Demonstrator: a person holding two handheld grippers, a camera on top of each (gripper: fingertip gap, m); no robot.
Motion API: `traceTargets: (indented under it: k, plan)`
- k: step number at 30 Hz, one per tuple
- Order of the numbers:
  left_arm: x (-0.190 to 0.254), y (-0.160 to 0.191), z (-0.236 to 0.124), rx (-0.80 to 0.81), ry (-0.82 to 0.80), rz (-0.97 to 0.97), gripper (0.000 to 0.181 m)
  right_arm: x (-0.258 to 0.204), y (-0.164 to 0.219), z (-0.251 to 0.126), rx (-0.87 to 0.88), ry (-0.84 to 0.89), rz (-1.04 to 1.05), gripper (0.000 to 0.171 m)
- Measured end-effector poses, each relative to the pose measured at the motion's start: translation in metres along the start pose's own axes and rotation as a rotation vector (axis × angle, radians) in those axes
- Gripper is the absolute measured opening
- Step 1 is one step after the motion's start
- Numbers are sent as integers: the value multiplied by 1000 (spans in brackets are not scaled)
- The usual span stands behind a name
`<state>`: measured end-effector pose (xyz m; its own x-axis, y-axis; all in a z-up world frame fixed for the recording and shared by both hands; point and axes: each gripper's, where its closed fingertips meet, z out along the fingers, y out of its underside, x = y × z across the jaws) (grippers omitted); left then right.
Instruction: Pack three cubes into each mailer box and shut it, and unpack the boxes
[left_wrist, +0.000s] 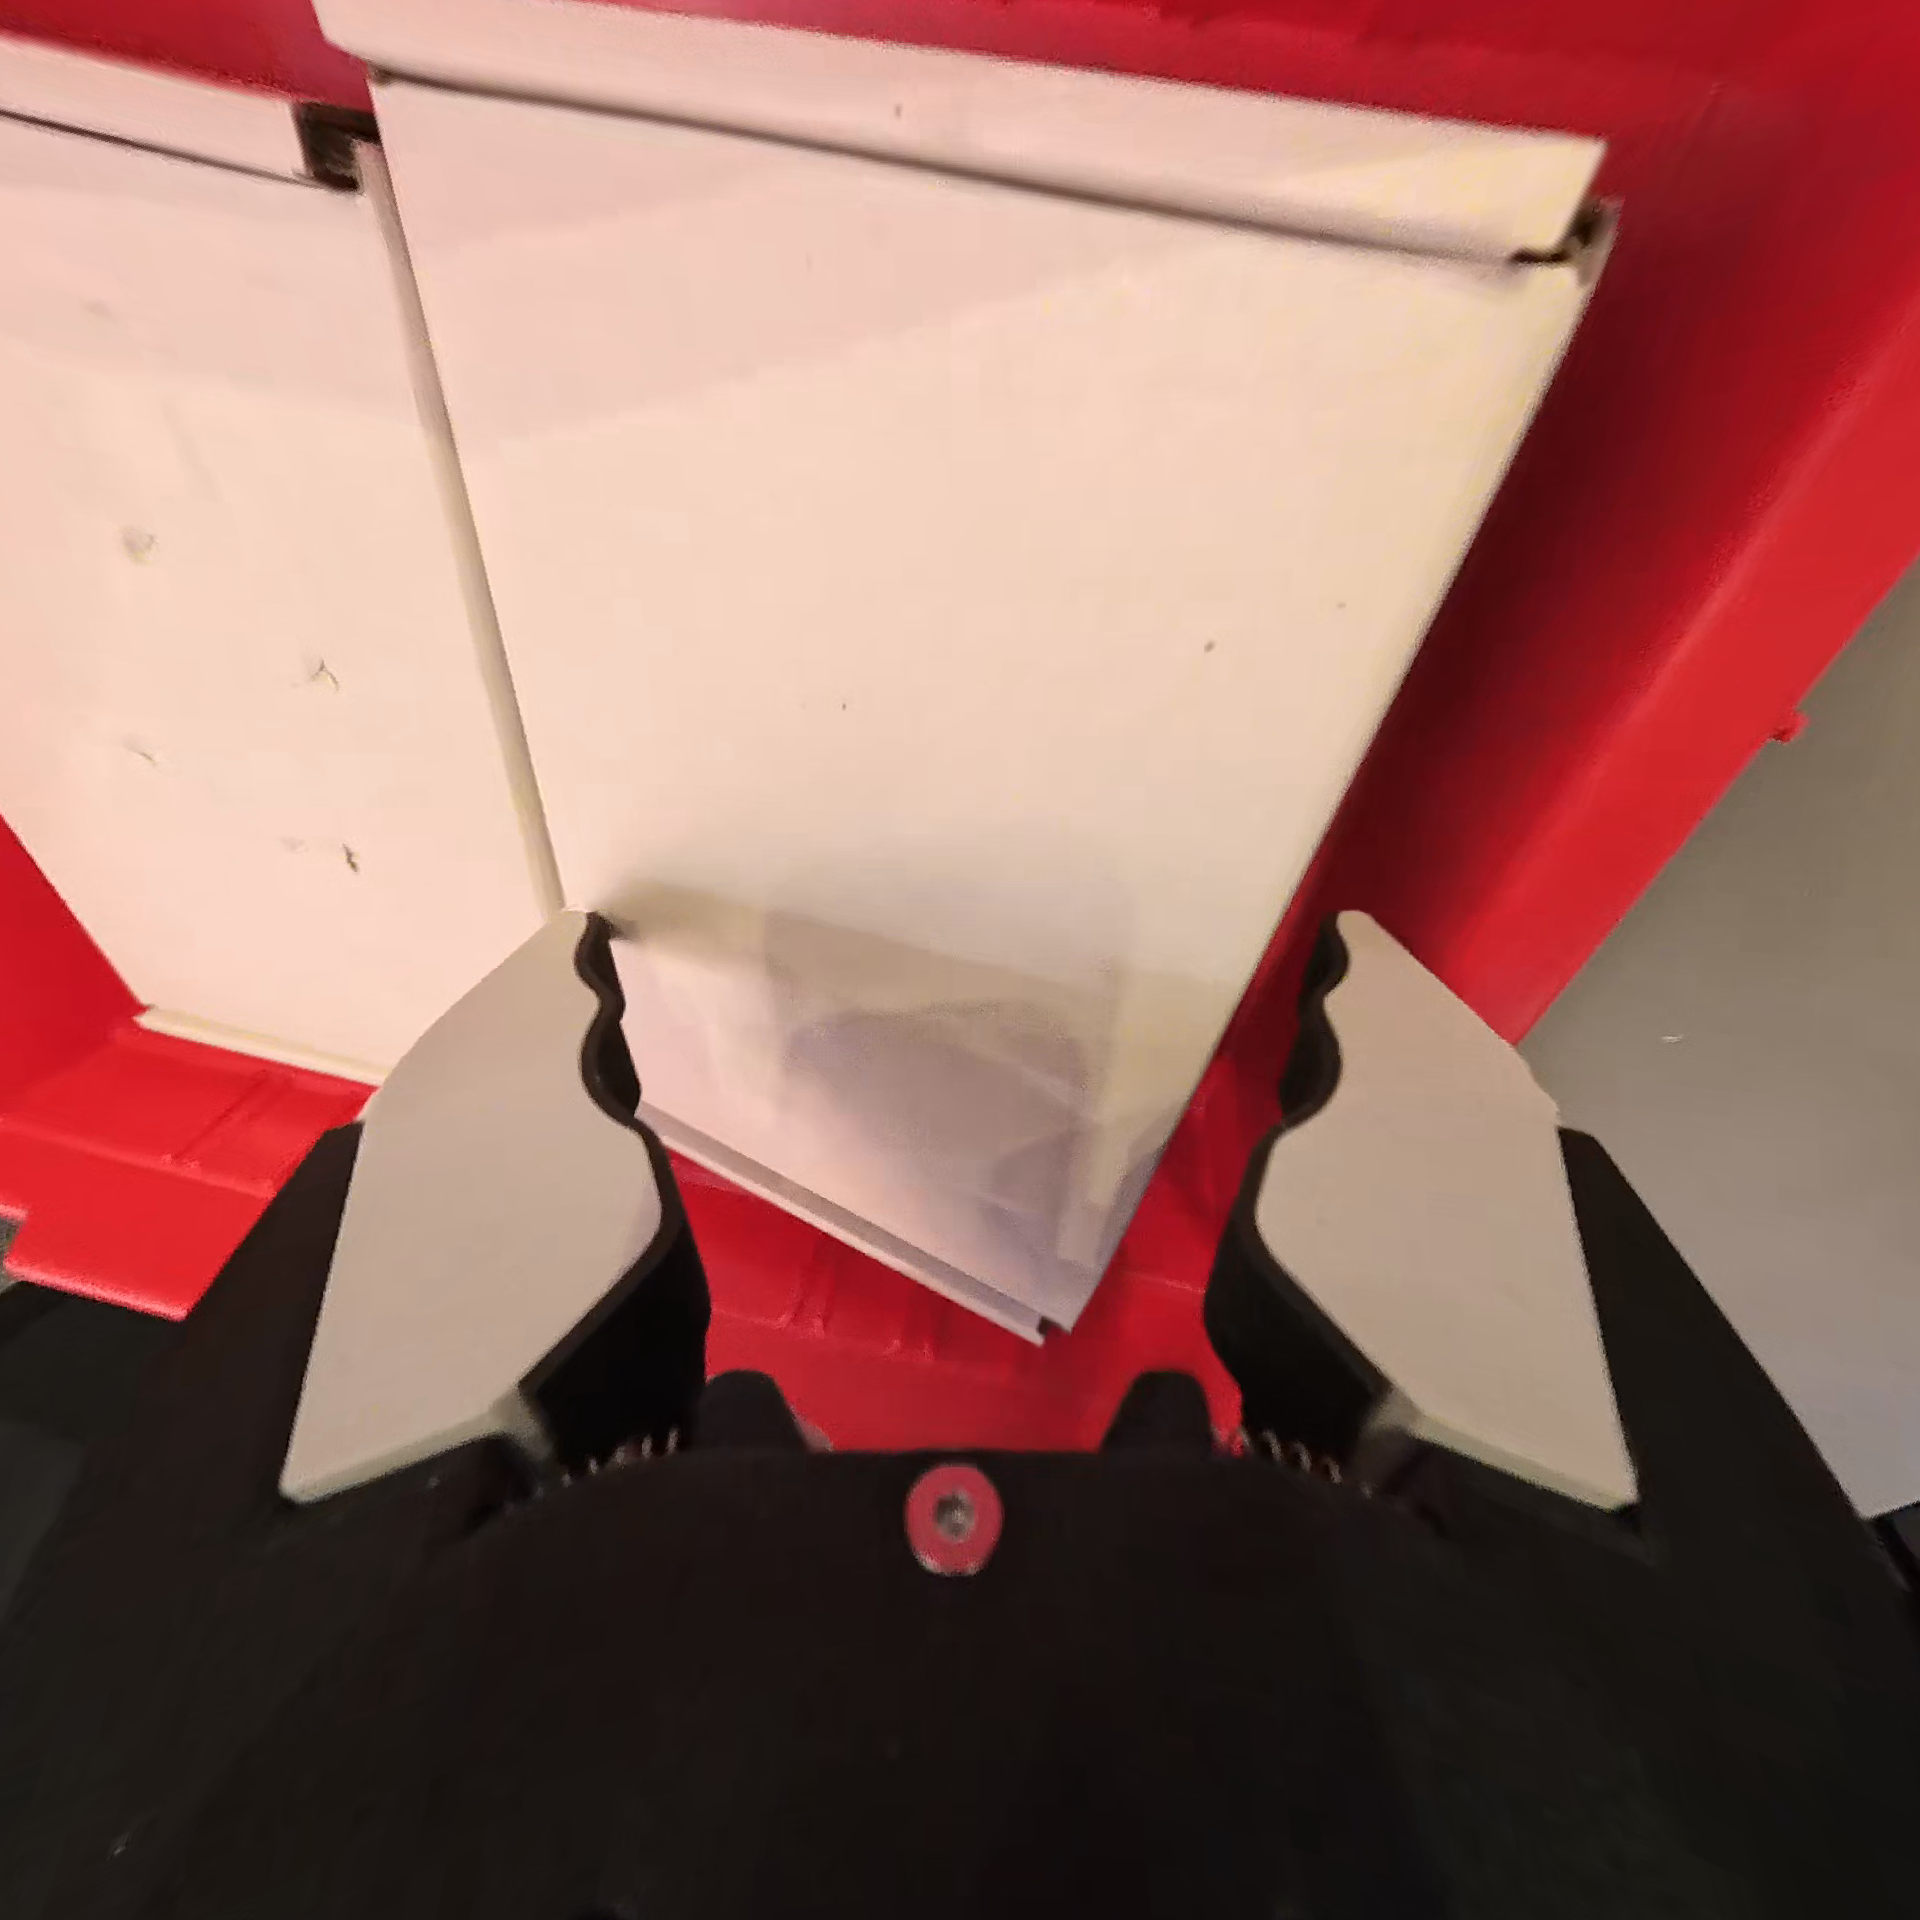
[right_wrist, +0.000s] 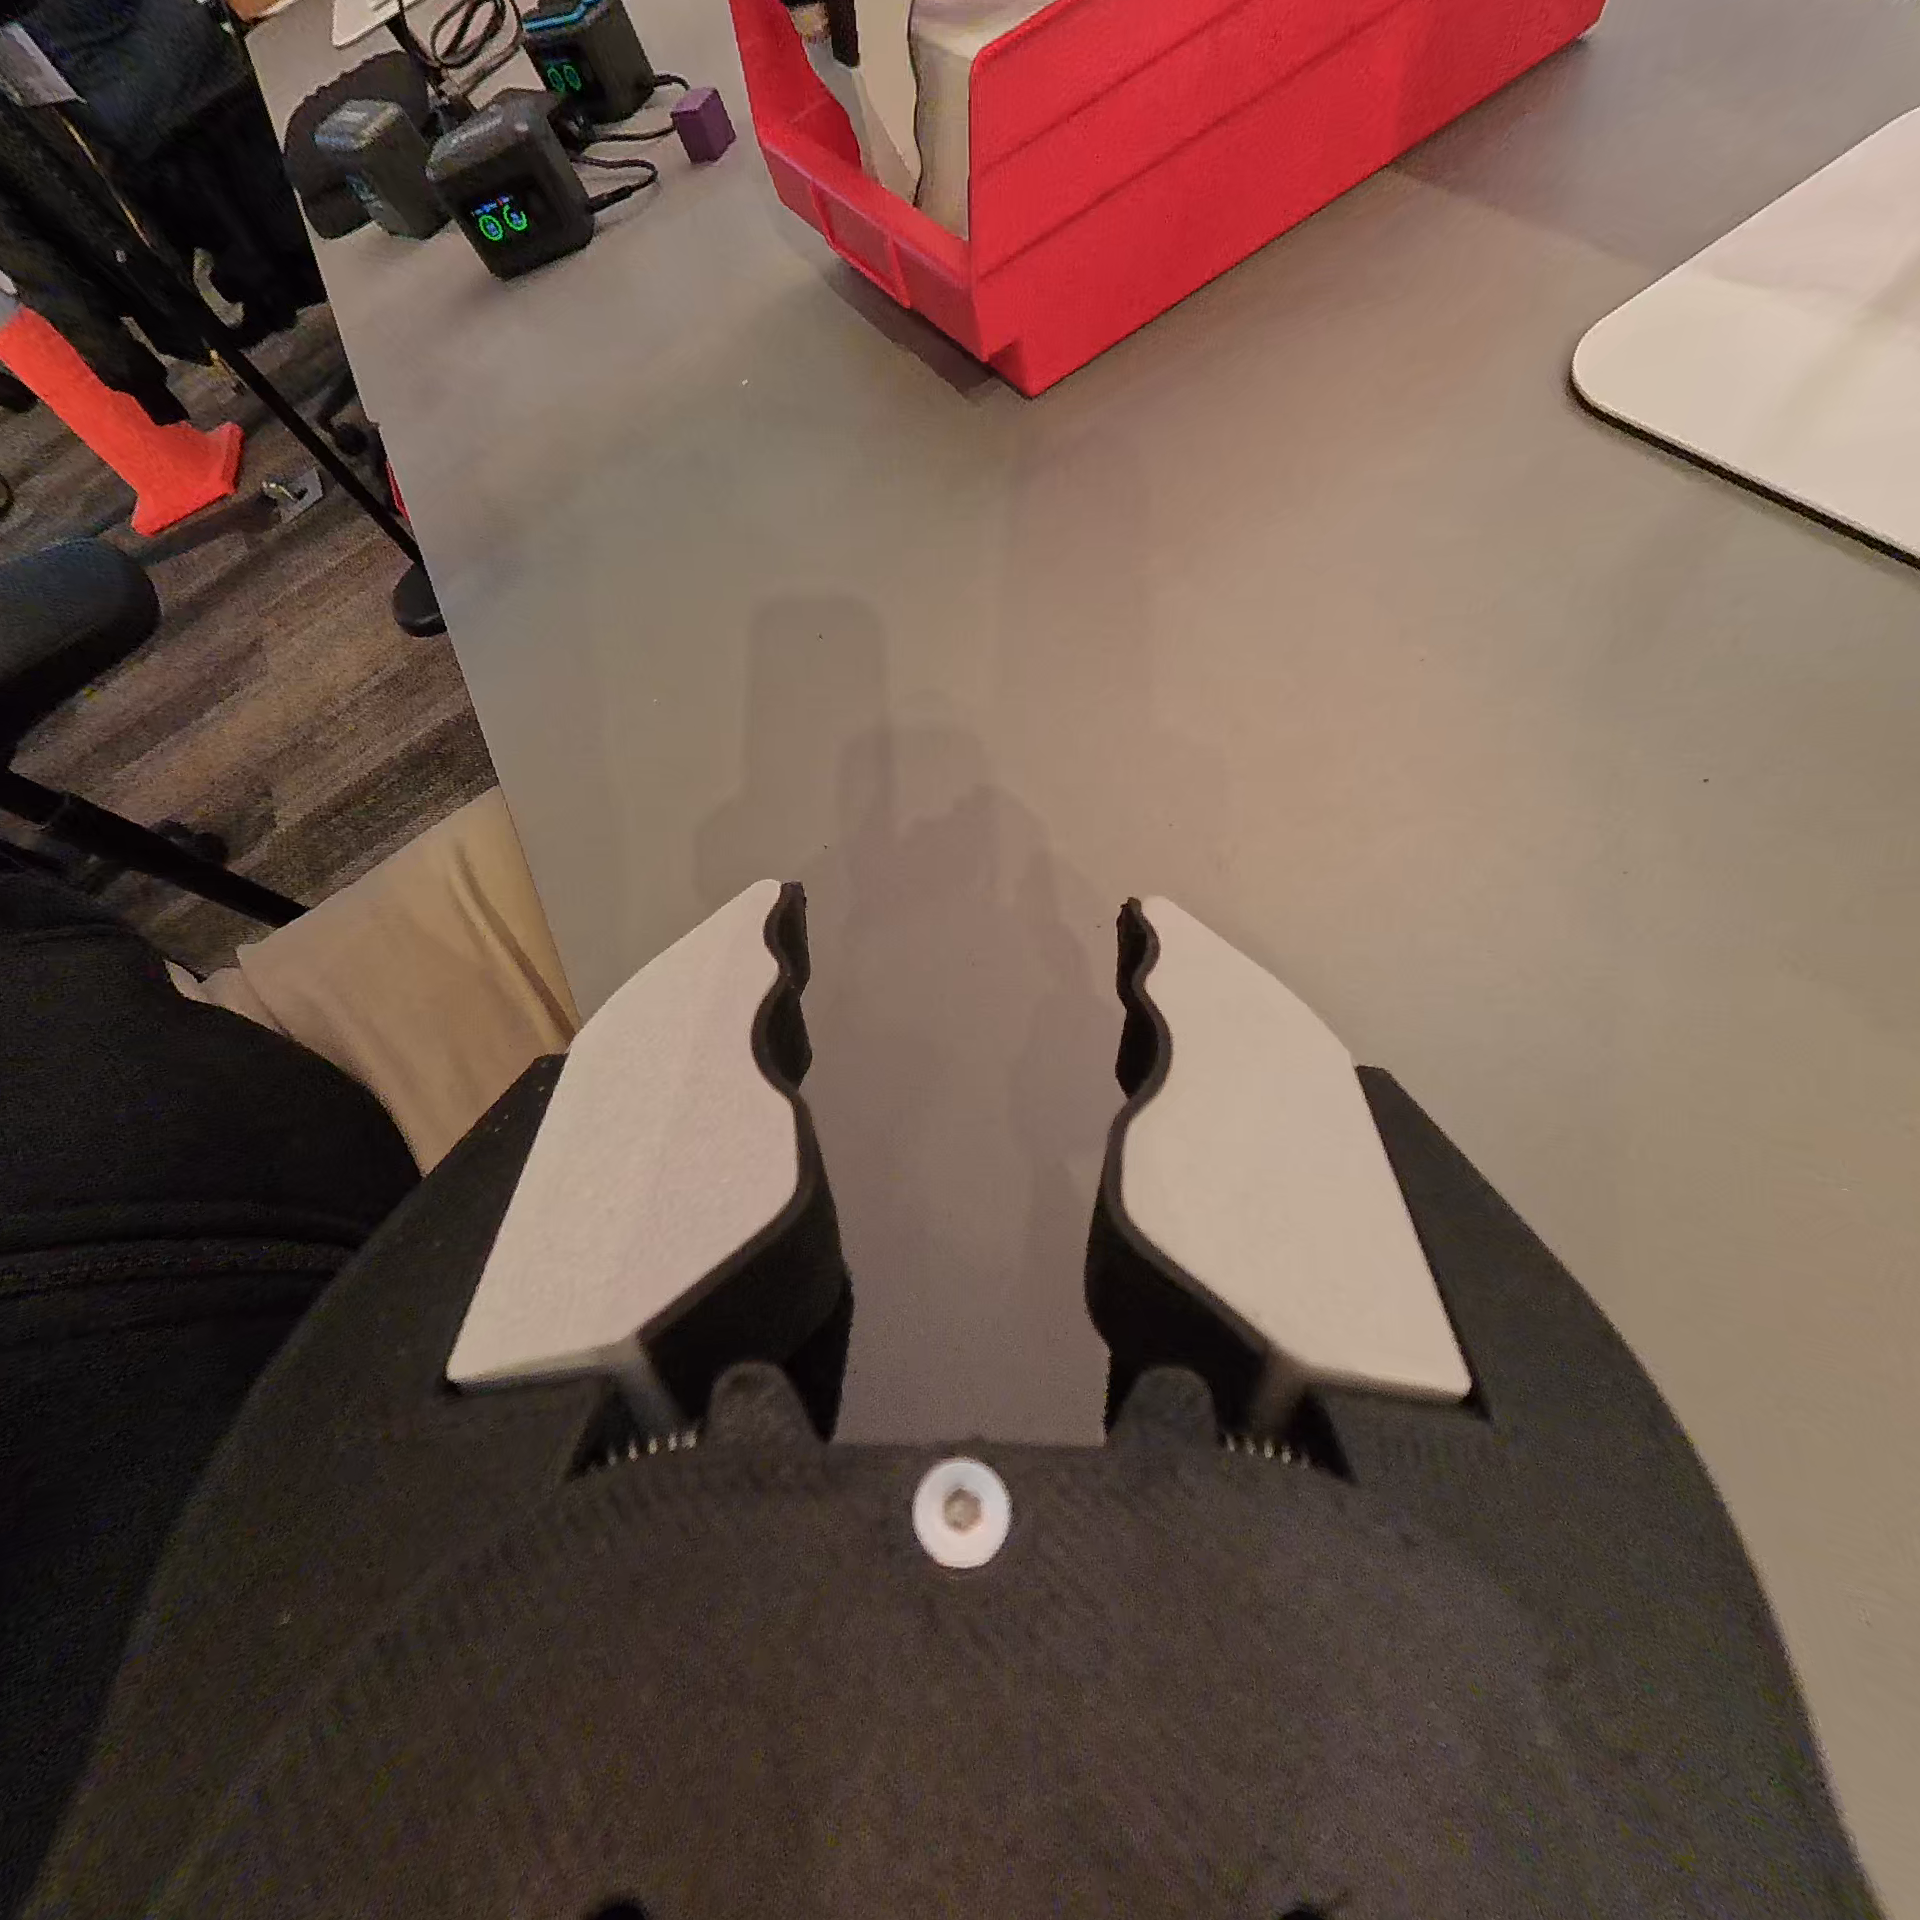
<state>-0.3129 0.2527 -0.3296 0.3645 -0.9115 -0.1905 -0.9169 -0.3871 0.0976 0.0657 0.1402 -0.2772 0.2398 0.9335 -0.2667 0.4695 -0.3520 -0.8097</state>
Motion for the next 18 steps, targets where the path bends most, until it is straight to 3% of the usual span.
traceTargets:
  k: [6, 7, 13, 18]
  plan:
    - [-4, 1, 5, -6, 4, -6, 130, 2, 0, -2, 9, -4, 19, 57]
    - [-2, 1, 5, -8, 16, 9, 124, 2, -1, -2, 11, -6, 21, 57]
    - [-2, 2, 8, -4, 35, 23, 122, 1, -1, -3, 12, -13, 22, 57]
    - [1, 3, 16, -67, 108, 22, 132, 0, -1, -2, 8, -21, 22, 57]
